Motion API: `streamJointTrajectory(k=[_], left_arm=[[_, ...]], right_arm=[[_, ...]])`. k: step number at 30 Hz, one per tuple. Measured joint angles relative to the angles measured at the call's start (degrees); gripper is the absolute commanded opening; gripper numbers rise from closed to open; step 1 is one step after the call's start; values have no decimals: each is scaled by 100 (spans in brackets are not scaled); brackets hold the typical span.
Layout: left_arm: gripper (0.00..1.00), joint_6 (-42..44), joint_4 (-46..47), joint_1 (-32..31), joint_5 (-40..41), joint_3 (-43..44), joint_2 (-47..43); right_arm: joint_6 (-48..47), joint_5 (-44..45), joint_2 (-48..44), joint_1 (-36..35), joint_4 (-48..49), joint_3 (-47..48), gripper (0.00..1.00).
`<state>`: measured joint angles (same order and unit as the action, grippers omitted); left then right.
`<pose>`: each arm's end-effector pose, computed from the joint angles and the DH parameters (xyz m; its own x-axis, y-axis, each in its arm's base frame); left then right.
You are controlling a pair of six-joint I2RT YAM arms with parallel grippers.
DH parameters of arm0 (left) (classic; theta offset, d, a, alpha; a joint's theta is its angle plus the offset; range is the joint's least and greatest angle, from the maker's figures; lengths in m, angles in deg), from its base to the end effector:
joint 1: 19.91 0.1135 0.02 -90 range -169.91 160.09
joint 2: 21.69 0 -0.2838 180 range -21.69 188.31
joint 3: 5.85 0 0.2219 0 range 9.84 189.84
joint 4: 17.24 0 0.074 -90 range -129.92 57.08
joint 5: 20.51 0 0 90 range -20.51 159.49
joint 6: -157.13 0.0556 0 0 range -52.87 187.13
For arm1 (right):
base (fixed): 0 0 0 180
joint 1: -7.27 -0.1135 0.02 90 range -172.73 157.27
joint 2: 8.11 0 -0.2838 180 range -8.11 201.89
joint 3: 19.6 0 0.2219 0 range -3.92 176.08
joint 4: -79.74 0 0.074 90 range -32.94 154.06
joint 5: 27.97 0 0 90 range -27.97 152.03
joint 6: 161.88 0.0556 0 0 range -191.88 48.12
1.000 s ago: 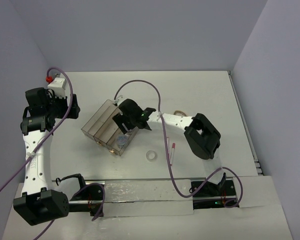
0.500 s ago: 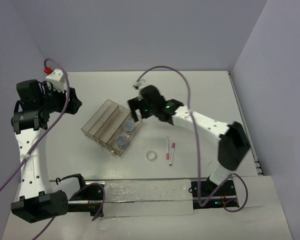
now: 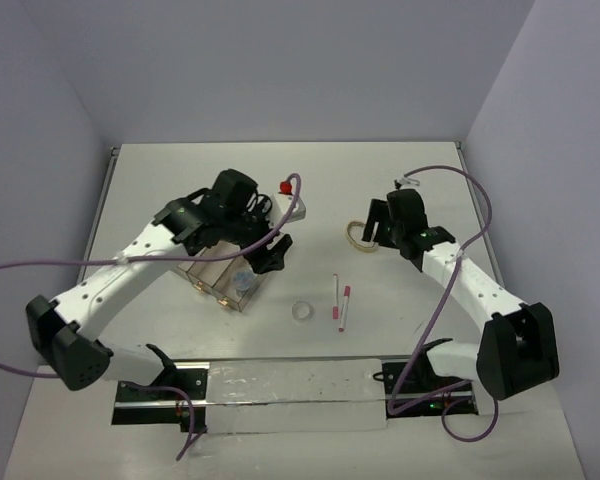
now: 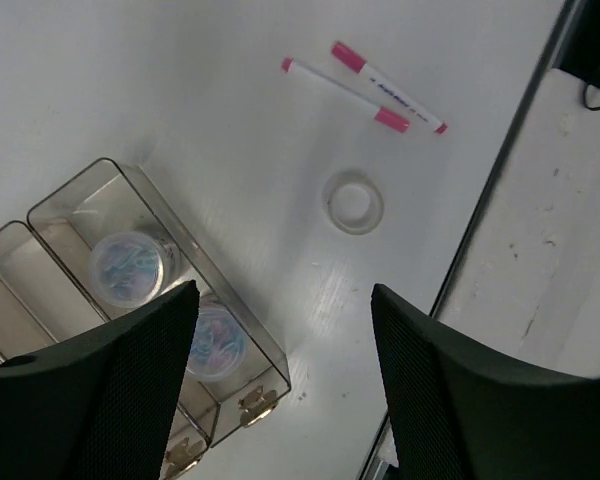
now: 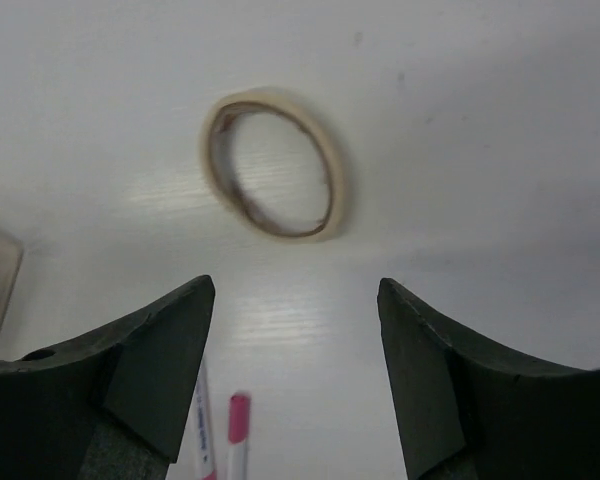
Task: Sort the stationery into containers
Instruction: Pick up the stationery from the center of the board.
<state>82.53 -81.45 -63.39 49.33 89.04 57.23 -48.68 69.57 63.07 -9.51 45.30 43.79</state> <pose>0.1775 -0.1948 0.3589 -0.3061 0.6338 -0.7104 0.9271 0.3681 -0.0710 0.2356 0.0634 0.2653 -0.6676 0.2066 -0.7153 0.0759 0.9746 0.2106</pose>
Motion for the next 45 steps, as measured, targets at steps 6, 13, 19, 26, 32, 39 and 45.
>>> streamJointTrajectory(k=[6,13,19,26,32,39,45], left_arm=[[78,-285,320,8,213,-175,402],[79,-461,660,12,332,-318,142],[79,-473,732,15,486,-363,24],[80,-587,800,107,565,-399,-25],[80,-739,775,492,391,-238,-26],[81,-1027,996,620,491,5,-185],[78,-962,1163,626,1355,2,-595]], right_arm=[[-119,138,1465,326,-75,735,49],[-199,37,2930,394,-84,1351,54],[-222,176,3339,399,-255,1634,7],[-450,154,3325,392,-176,1622,0],[-1151,383,1982,-142,139,1085,0],[-2120,617,953,-2351,885,1945,0],[-2474,623,1495,-3046,893,2747,0]])
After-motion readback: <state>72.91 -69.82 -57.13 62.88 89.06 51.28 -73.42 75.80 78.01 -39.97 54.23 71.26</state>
